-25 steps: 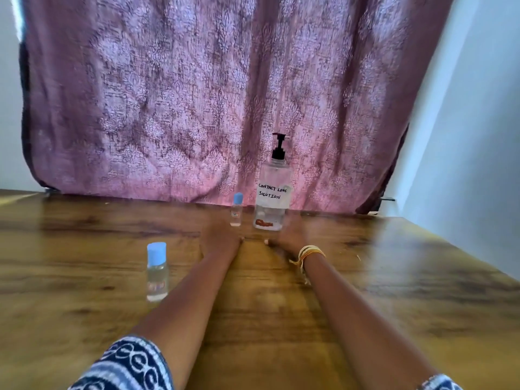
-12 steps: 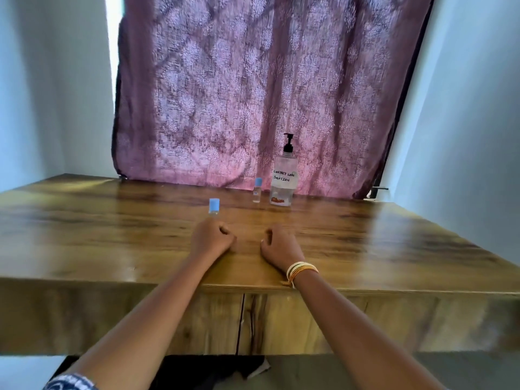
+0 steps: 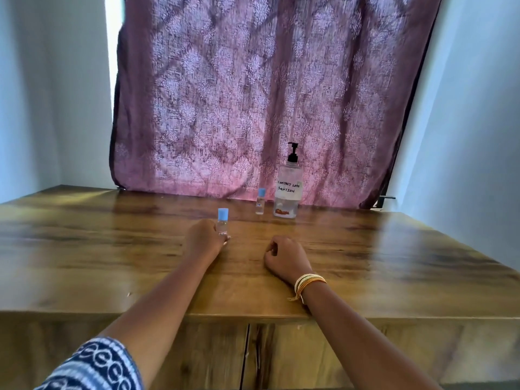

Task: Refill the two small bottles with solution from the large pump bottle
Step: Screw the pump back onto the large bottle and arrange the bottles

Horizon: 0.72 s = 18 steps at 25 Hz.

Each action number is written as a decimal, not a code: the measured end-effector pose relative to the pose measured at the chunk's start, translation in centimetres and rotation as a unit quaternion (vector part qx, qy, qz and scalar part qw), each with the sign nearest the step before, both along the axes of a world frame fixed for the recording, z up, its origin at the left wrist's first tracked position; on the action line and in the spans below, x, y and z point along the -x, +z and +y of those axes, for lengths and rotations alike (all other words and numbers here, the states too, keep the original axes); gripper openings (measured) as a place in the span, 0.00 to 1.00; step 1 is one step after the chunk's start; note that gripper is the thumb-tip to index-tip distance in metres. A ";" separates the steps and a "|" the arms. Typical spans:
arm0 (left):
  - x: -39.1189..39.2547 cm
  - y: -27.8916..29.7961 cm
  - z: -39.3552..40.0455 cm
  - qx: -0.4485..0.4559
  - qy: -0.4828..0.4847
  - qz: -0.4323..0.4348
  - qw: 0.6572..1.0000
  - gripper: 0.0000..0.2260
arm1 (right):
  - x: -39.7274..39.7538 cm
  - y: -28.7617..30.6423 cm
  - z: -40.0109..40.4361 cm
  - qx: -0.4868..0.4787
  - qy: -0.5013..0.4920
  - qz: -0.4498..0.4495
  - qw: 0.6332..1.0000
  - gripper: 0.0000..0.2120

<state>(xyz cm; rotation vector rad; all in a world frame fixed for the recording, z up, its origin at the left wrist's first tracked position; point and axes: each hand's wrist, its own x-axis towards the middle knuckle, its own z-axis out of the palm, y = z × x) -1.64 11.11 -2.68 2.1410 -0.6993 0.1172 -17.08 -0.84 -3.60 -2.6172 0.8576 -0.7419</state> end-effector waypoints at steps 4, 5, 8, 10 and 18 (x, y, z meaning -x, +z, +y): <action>-3.3 0.3 -5.0 -0.029 -0.010 -0.009 1.000 0.14 | -3.1 0.7 -3.5 -0.037 0.012 0.035 0.999 0.05; -4.4 0.1 -6.6 -0.037 -0.011 -0.013 0.999 0.14 | -3.9 0.8 -4.5 -0.019 0.019 0.053 0.998 0.05; -7.4 0.0 -11.1 -0.063 -0.005 -0.032 0.997 0.13 | -6.4 1.1 -7.4 0.032 0.044 0.068 0.996 0.07; -9.4 -0.2 -13.9 -0.077 0.006 -0.037 0.996 0.12 | -8.1 1.0 -9.4 0.048 0.048 0.055 0.996 0.07; -12.5 -1.3 -18.5 -0.109 0.002 -0.053 0.993 0.20 | -9.8 0.0 -11.7 0.046 0.046 0.008 0.998 0.07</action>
